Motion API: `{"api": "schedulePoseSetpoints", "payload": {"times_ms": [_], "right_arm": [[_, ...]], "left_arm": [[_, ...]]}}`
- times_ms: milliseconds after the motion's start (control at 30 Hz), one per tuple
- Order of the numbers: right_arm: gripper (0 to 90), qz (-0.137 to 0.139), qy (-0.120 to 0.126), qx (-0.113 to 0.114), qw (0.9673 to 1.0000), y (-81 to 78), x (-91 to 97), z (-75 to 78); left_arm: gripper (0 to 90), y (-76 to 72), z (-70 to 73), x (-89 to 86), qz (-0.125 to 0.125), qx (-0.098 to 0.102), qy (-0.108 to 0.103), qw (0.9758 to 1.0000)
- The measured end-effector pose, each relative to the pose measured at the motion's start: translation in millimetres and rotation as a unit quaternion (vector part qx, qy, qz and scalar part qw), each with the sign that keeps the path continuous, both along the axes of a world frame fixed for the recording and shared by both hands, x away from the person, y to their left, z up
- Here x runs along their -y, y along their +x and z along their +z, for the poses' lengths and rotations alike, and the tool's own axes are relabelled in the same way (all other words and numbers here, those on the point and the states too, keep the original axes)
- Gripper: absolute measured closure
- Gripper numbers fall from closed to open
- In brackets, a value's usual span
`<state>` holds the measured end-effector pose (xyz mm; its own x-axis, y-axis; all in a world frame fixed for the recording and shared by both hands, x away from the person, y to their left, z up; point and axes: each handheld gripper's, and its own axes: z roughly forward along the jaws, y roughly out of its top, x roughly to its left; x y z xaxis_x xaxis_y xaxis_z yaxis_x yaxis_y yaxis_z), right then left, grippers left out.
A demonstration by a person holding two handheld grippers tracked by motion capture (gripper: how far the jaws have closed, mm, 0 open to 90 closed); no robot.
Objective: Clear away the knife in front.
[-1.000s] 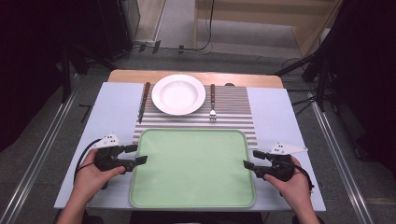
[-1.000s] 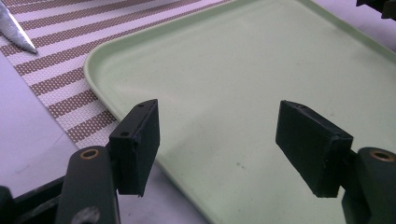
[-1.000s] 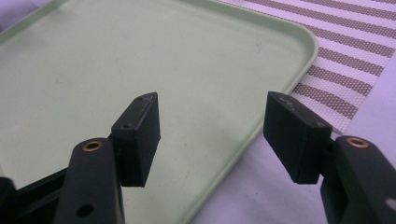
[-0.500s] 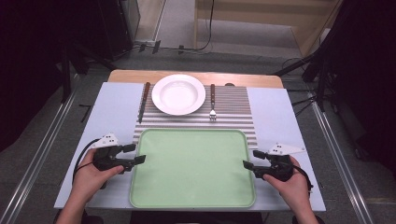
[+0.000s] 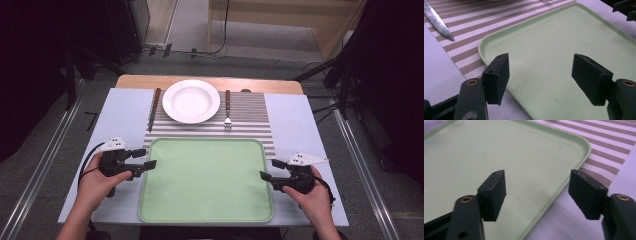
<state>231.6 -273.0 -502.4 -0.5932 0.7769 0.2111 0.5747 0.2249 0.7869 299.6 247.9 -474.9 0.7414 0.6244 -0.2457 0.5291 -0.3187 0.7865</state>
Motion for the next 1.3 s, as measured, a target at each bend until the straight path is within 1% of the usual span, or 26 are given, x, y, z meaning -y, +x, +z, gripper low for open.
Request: {"api": "schedulePoseSetpoints", "payload": {"times_ms": [33, 67, 100, 133, 167, 200, 233, 267, 300, 333, 400, 433, 467, 600, 733, 767, 833, 900, 1000, 1067, 1100, 1133, 1167, 1300], "right_arm": [[25.8, 0.0, 0.0, 0.0, 1.0, 0.0, 0.0, 0.0], [25.4, 0.006, 0.002, 0.002, 1.0, 0.0, -0.1, -0.2], [20.2, 0.028, -0.01, 0.005, 0.9995, -0.2, -0.4, -0.6], [20.2, 0.028, -0.01, 0.005, 0.9995, -0.2, -0.4, -0.6], [18.1, 0.021, -0.016, 0.004, 0.9997, -0.2, -2.9, -0.8], [18.1, 0.021, -0.016, 0.004, 0.9997, -0.2, -2.9, -0.8], [18.1, -0.009, -0.022, 0.009, 0.9997, 1.2, -5.9, -0.2], [18.1, -0.022, -0.024, 0.007, 0.9994, 1.8, -7.2, 0.0], [18.1, -0.026, -0.025, 0.005, 0.9993, 2.2, -7.8, -0.2], [18.1, -0.026, -0.025, 0.005, 0.9993, 2.2, -7.8, -0.2], [18.1, -0.02, -0.031, -0.002, 0.9993, 2.3, -8.8, -1.2], [18.1, -0.02, -0.033, -0.003, 0.9992, 2.2, -9.1, -1.4], [18.1, -0.02, -0.034, -0.001, 0.9992, 2.1, -9.1, -1.3], [18.1, -0.017, -0.028, -0.002, 0.9995, 1.8, -7.5, 0.1], [18.1, -0.019, -0.024, -0.006, 0.9995, 1.7, -6.6, 0.2], [18.1, -0.016, -0.024, -0.006, 0.9996, 1.7, -6.4, 0.3], [18.4, -0.011, -0.024, -0.003, 0.9996, 1.8, -5.9, 0.3], [19.0, -0.012, -0.023, -0.005, 0.9996, 1.8, -5.6, 0.6], [19.0, -0.013, -0.023, -0.005, 0.9996, 2.1, -5.1, 0.5], [19.0, -0.014, -0.023, -0.006, 0.9996, 2.2, -5.0, 0.3], [19.0, -0.015, -0.025, -0.008, 0.9995, 2.3, -5.1, 0.1], [19.0, -0.015, -0.026, -0.009, 0.9995, 2.5, -5.1, 0.0], [19.0, -0.016, -0.026, -0.008, 0.9995, 2.6, -5.1, -0.2], [19.0, -0.016, -0.026, -0.008, 0.9995, 2.9, -4.9, -0.4]], "left_arm": [[30.5, 0.4, 0.6, 0.0, -0.001, -0.001, -0.003, 1.0], [30.5, 0.8, 0.8, 0.0, -0.001, -0.002, -0.007, 1.0], [30.5, 1.9, 1.1, -0.4, 0.0, -0.005, -0.006, 1.0], [30.5, 1.9, 1.1, -0.4, 0.0, -0.005, -0.006, 1.0], [30.5, 2.6, 1.1, -0.4, 0.003, -0.005, -0.004, 1.0], [30.5, 3.6, 1.3, -0.7, 0.003, -0.006, -0.002, 1.0], [30.5, 4.5, 1.5, -0.9, 0.004, -0.005, -0.002, 1.0], [30.5, 6.7, 2.6, -1.3, 0.004, -0.006, -0.002, 1.0], [30.5, 8.0, 3.3, -1.5, 0.005, -0.005, -0.002, 1.0], [30.5, 8.0, 3.3, -1.5, 0.005, -0.005, -0.002, 1.0], [30.5, 10.8, 4.9, -1.7, 0.007, -0.003, -0.002, 1.0], [30.5, 13.8, 6.5, -1.8, 0.007, -0.002, -0.002, 1.0], [30.5, 13.8, 6.5, -1.8, 0.007, -0.002, -0.002, 1.0], [30.5, 21.3, 10.3, -0.2, 0.01, 0.007, 0.006, 0.9999], [30.6, 26.2, 12.3, 1.0, 0.014, 0.009, 0.009, 0.9998], [30.5, 29.4, 13.4, 1.5, 0.015, 0.007, 0.008, 0.9998], [30.5, 31.3, 13.7, 1.7, 0.015, 0.006, 0.009, 0.9998], [30.5, 37.6, 14.7, 1.5, 0.02, 0.0, 0.008, 0.9998], [30.5, 44.6, 16.2, 0.7, 0.026, -0.003, 0.009, 0.9996], [30.6, 46.8, 16.7, 0.6, 0.03, -0.005, 0.008, 0.9995], [30.6, 50.9, 17.8, 0.2, 0.034, -0.008, 0.007, 0.9994], [30.5, 50.9, 17.8, 0.2, 0.034, -0.008, 0.007, 0.9994], [30.5, 55.3, 19.2, 0.3, 0.034, -0.01, 0.004, 0.9994], [30.5, 62.5, 21.6, 0.3, 0.037, -0.006, 0.007, 0.9993]]}}
